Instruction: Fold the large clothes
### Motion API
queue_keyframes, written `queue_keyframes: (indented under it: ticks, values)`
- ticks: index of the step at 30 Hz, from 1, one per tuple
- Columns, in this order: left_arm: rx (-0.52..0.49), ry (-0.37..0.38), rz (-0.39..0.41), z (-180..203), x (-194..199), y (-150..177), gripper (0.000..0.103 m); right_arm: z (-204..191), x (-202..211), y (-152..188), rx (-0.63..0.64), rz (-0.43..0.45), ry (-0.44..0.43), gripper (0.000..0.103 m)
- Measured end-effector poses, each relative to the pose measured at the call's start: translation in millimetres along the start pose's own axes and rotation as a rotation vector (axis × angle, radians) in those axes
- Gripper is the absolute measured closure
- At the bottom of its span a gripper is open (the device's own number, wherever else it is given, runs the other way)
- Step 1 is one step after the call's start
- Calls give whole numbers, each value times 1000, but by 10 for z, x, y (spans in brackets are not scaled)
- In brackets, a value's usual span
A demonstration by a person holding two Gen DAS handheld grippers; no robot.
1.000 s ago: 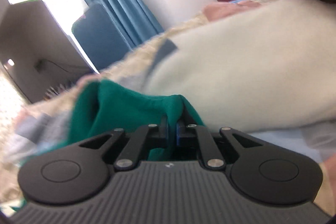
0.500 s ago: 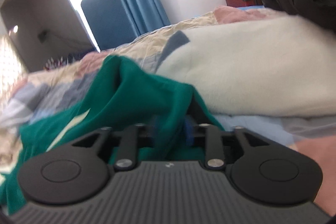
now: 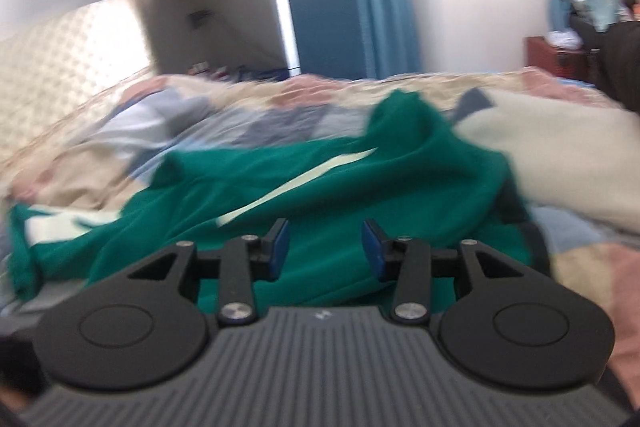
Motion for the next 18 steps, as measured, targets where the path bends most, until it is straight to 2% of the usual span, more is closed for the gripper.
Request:
queue_keyframes:
  ticks: [7, 14, 18]
  values:
    - [11, 1, -25, -8, -92, 11, 49, -255, -187, 176, 54, -72, -88, 61]
    - [-13, -15, -55, 25, -197, 59, 49, -170, -538, 582, 18, -221, -57, 62]
    - [-26, -19, -38, 25, -166, 75, 49, -161, -555, 618, -1, -222, -51, 62]
Point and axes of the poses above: each gripper's, at about its wrist camera, not at the fingertips, and x roughly against the way its jaws point, z to its right, y to its underside, the point moved 4 cm from there along -x, roughly the way its jaws point, and after that the axes turned 9 degrees about -y, right-handed, at the moved point
